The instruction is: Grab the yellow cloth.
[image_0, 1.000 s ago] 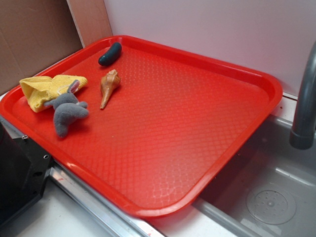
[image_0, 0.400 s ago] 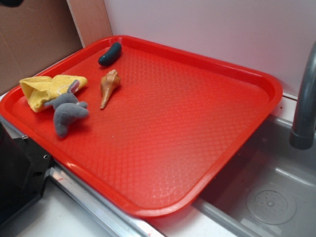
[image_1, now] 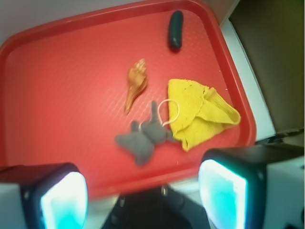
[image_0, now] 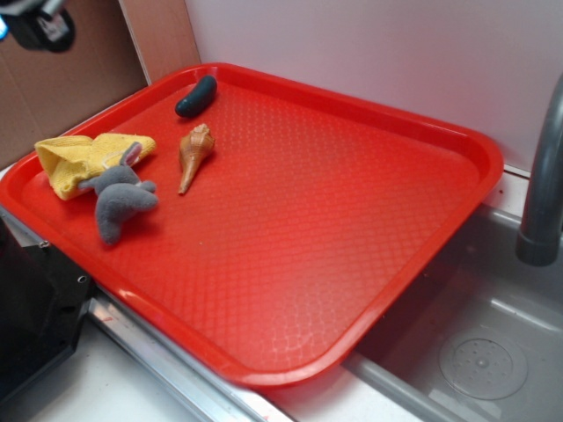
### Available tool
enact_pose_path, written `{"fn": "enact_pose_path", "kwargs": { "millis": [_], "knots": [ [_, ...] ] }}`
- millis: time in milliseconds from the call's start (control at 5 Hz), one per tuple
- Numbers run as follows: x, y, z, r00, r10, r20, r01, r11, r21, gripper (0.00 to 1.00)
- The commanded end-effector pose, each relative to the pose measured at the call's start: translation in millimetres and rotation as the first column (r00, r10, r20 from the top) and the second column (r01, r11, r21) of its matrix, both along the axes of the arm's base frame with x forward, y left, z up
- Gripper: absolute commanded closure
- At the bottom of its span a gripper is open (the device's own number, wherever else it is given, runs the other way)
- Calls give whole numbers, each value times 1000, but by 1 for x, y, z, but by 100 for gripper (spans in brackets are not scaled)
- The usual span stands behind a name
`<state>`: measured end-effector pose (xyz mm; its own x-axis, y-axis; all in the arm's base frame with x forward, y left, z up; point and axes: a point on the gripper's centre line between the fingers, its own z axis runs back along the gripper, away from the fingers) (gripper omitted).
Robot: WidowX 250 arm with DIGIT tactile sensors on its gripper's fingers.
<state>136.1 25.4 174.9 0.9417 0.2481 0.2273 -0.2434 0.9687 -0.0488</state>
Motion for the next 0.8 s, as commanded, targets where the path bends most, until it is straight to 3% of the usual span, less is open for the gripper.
{"fn": "enact_pose_path", "kwargs": {
  "millis": [0,600],
  "knots": [
    [29,56,-57,982,188,19,-188,966,175,0],
    [26,112,-99,885,465,-15,-442,849,290,0]
  ]
}}
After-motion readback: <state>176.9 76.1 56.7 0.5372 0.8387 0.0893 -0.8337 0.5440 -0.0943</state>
